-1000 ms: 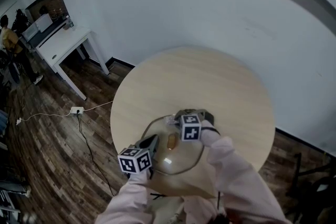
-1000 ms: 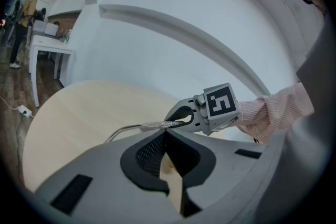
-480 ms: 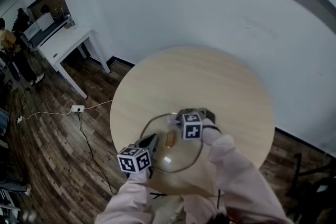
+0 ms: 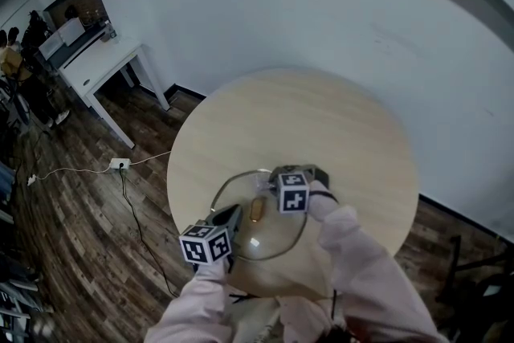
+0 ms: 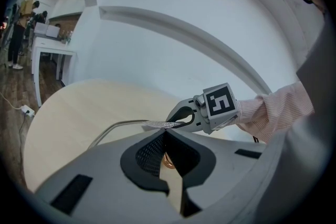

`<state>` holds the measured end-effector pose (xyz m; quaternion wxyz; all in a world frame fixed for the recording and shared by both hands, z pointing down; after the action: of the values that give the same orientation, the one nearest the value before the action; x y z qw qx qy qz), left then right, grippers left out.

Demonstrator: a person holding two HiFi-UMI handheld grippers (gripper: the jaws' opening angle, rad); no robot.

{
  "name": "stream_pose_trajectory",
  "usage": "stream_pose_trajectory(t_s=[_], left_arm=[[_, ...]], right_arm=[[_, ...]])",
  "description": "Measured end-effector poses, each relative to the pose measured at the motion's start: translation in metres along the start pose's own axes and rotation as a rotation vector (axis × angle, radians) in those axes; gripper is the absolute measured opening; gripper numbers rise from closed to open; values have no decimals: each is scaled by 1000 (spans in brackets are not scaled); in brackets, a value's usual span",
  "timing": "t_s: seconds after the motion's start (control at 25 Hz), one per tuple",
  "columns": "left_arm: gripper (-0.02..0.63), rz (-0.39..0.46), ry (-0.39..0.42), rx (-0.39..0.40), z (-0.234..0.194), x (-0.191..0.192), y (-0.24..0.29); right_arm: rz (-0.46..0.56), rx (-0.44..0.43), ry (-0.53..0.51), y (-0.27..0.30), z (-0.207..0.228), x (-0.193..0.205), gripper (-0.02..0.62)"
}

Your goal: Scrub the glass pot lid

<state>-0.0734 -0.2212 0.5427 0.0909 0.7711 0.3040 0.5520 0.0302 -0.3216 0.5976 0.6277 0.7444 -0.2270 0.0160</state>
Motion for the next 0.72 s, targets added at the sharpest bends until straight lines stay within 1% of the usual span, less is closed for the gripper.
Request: stream_pose_trajectory(t_s=[0.24,0.72], left_arm=[[-6,2,-4,-4,5,4,-4],[-6,-3,1,8,18,14,-9]], right_arm=[[-5,0,-6,-4,-8,2,77],[3,10,19,-11,-26,7,77]])
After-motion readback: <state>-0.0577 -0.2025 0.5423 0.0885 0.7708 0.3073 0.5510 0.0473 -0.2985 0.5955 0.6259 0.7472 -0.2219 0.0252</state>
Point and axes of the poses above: the fingertips, and each gripper's own axes: y forward along the fingers, z to its right, x out of its underside, the point moved 4 cm from there along -y, backward along the fingers, and after that the axes turned 8 degrees about -x, right-handed, at the moved point
